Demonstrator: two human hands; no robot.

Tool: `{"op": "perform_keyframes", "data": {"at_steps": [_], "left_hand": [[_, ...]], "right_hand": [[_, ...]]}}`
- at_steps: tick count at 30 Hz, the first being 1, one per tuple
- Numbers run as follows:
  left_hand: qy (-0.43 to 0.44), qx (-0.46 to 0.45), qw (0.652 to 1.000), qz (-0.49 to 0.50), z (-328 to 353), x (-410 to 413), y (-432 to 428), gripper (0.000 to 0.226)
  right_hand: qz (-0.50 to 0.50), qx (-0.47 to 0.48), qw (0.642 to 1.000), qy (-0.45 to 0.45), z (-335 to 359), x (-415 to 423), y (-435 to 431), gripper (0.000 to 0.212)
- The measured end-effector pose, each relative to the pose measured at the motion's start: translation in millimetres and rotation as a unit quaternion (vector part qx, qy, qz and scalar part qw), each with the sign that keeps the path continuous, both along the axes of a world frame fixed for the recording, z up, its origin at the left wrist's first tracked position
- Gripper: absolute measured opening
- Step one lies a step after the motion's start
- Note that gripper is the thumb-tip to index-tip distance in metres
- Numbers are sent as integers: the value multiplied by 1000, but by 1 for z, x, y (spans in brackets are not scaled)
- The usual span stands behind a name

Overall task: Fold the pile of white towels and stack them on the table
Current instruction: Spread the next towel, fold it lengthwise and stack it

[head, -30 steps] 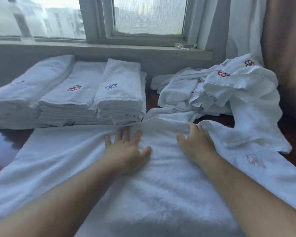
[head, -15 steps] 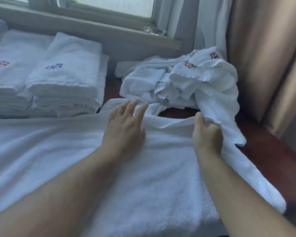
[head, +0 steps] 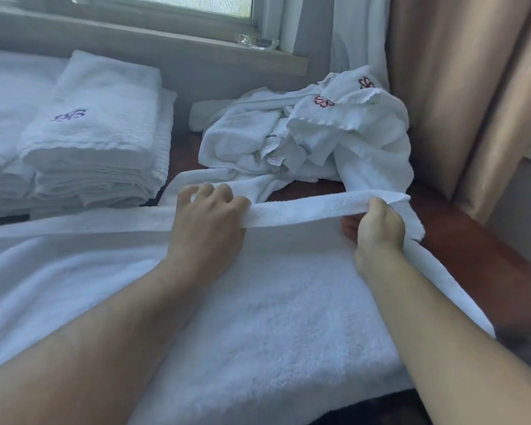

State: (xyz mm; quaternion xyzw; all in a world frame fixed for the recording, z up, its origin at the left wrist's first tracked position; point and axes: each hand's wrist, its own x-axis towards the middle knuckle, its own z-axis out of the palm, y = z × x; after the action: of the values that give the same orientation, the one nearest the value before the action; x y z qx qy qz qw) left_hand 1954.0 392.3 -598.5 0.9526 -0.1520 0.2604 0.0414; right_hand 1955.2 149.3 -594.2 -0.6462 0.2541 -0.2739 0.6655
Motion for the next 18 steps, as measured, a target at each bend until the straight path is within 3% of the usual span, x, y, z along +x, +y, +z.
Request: {"op": "perform_keyframes", "data": {"at_steps": [3,6,7,9,10,12,15,18], "left_hand": [[22,27,999,11,11,-15,-9,29],[75,-12,996,42,10,-37,-26,20],[82,-42,995,45,6,-44,-31,21],[48,-92,994,26,0,-53,-35,27],[5,-109,994,-2,-1,-56,-35,28],[-78,-114,987,-86,1,-61,-35,25],[-44,-44,983,-175,5,-71,-37,25],[40,-20,987,-156,1,-71,-36,26]], "right_hand": [[108,55,992,37,6,-2,-17,24],[178,134,975,-23,6,-16,-30,23],[150,112,981,-49,4,-20,-30,22],[15,-78,995,-56,5,-25,-22,29],[-73,-179,980,-53,6,-27,-19,30],[-157,-234,959,-36,11,-32,-12,26],[-114,-225,965,77,14,-27,-27,29],[11,-255,944,207,26,-29,-50,32]]}}
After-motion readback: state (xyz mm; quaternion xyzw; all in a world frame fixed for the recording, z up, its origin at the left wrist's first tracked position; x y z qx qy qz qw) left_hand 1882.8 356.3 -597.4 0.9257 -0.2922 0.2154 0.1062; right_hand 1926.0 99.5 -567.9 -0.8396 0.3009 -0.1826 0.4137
